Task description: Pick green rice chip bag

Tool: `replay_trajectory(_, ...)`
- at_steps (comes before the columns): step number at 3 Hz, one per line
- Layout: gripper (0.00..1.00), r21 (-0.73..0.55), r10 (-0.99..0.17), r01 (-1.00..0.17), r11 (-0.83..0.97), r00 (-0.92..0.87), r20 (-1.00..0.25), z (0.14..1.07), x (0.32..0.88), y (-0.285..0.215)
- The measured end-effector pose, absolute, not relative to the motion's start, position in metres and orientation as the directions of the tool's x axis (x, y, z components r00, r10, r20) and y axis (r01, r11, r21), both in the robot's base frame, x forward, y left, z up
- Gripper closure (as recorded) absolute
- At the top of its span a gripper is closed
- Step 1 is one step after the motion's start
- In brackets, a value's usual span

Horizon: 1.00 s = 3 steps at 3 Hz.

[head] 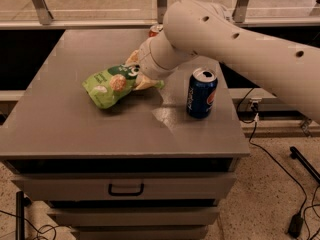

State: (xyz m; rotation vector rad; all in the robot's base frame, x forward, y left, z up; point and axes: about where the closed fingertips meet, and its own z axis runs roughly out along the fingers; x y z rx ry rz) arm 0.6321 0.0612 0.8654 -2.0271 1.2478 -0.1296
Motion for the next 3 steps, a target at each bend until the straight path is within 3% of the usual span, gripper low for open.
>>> replay_trajectory(1, 1.0, -0.638, -0.794, -0.742, -0.206, 0.508, -0.334, 0.875, 0.633, 0.063)
replay_trajectory(3, 1.0, -0.696, -0.708, -0.713, -0.088, 0.536, -0.46, 0.934, 0.642, 0.08)
